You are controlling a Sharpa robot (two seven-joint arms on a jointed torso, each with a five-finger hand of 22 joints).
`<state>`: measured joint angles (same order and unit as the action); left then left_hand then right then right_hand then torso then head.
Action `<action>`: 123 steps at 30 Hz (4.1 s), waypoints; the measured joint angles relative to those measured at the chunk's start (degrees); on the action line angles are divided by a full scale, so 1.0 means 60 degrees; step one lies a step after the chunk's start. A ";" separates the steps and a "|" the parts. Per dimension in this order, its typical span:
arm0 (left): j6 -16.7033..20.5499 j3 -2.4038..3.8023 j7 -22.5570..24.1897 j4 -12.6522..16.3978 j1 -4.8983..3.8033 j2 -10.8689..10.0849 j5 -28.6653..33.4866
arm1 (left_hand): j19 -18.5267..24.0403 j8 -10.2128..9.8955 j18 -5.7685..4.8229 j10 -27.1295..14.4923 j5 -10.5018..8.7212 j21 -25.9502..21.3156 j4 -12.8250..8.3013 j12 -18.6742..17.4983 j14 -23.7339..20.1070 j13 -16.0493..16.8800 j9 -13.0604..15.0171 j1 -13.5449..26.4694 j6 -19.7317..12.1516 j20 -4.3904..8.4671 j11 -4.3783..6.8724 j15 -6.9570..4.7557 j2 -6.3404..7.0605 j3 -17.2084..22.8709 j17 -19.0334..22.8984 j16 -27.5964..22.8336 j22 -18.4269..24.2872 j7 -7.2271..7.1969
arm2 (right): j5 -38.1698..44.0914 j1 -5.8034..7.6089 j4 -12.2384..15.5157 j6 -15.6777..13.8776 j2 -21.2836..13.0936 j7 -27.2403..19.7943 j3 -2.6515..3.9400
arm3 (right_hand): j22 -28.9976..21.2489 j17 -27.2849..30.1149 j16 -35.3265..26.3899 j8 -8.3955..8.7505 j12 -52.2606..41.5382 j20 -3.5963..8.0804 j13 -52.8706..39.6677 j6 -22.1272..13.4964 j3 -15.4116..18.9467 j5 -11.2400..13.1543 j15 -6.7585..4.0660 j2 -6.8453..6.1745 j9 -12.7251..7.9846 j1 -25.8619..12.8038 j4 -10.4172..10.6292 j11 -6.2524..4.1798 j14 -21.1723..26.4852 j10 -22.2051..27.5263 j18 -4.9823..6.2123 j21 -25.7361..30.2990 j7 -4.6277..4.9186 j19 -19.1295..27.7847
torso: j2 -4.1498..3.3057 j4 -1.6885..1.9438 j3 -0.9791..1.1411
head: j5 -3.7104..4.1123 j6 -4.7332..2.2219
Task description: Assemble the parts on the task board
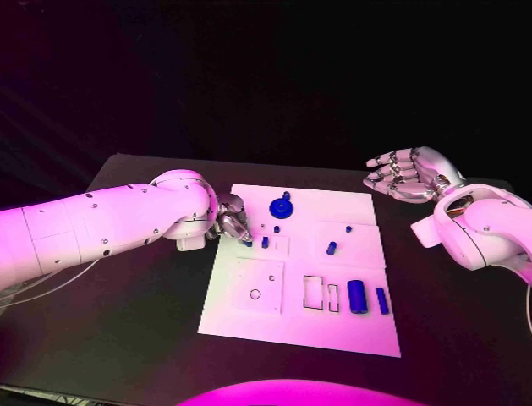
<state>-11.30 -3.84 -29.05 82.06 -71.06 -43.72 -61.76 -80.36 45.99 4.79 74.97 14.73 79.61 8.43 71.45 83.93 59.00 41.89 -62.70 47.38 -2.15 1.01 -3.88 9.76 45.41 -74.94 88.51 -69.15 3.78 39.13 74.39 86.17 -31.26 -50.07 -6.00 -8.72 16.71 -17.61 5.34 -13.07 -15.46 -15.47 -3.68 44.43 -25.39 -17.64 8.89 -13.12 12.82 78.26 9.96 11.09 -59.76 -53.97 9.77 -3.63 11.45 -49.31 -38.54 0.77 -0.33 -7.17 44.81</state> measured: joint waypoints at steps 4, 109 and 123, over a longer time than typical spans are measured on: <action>-0.0003 0.0003 -0.0003 -0.0030 -0.0001 0.0037 -0.0013 | 0.0000 0.0000 0.0000 0.0000 0.0000 0.0000 -0.0001 0.0000 0.0000 0.0000 0.0029 -0.0001 0.0015 0.0000 0.0000 0.0000 -0.0001 0.0001 0.0000 0.0000 0.0000 0.0015 | 0.0000 0.0000 0.0003 0.0010 0.0000 0.0002 0.0000 | 0.0000 0.0008 0.0000 0.0000 0.0000 0.0000 0.0000 0.0000 0.0000 0.0000 0.0000 0.0000 0.0000 0.0000 0.0000 0.0000 0.0000 0.0000 0.0000 0.0000 0.0000 0.0000 | -0.0002 0.0001 -0.0001 | -0.0001 -0.0002; 0.0099 0.0095 -0.0062 -0.0189 0.0127 0.0050 -0.0228 | -0.0168 -0.0094 0.0000 0.0390 0.0574 0.0024 0.1303 -0.0132 0.0003 0.0340 -0.0582 0.1204 0.0772 0.0168 0.0172 -0.0207 0.0287 -0.3572 0.0005 0.0132 -0.0067 -0.0307 | 0.0002 -0.0002 0.0019 0.0093 -0.0065 0.0046 0.0001 | -0.0144 0.0107 -0.0037 0.0000 0.0074 0.0000 -0.0001 0.0000 0.0026 -0.0038 0.0000 0.0051 -0.0025 -0.0127 -0.0026 -0.0003 0.0000 0.0002 -0.0001 -0.0001 0.0000 -0.0001 | -0.0001 -0.0009 0.0005 | 0.0134 0.0027; 0.1446 0.0377 0.0369 0.0001 0.0111 -0.0012 0.0559 | 0.1565 -0.0250 0.0416 -0.2635 0.0573 -0.1983 0.1359 -0.2654 -0.0021 -0.2958 -0.0583 0.0391 -0.1016 -0.0246 -0.0435 0.0291 0.0295 -0.4132 0.0002 -0.1073 0.2880 0.0340 | 0.0002 -0.0013 -0.0004 0.0093 -0.0052 0.0052 0.0001 | -0.0167 0.0125 -0.0091 0.0000 0.0073 0.0000 -0.0001 0.0000 0.0026 -0.0038 0.0000 0.0051 -0.0025 -0.0127 -0.0026 -0.0003 0.0000 0.0002 0.0000 -0.0001 0.0000 0.0000 | 0.0010 -0.0005 0.0016 | 0.0171 -0.0092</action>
<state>-2.63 -1.58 -26.83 82.07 -70.39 -43.79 -58.41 -70.97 44.49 7.28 59.16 18.17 67.71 16.58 55.52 83.80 41.25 38.39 -60.36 41.28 -3.63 -1.60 -2.13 11.53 20.62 -74.92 82.07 -51.87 5.82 39.14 74.31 86.15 -30.70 -50.37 -5.69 -8.71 15.71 -16.85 4.79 -13.07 -15.02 -15.47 -3.69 44.43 -25.23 -17.87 8.89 -12.81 12.67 77.50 9.80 11.07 -59.76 -53.96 9.77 -3.64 11.45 -49.31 -38.48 0.75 -0.23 -6.14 44.26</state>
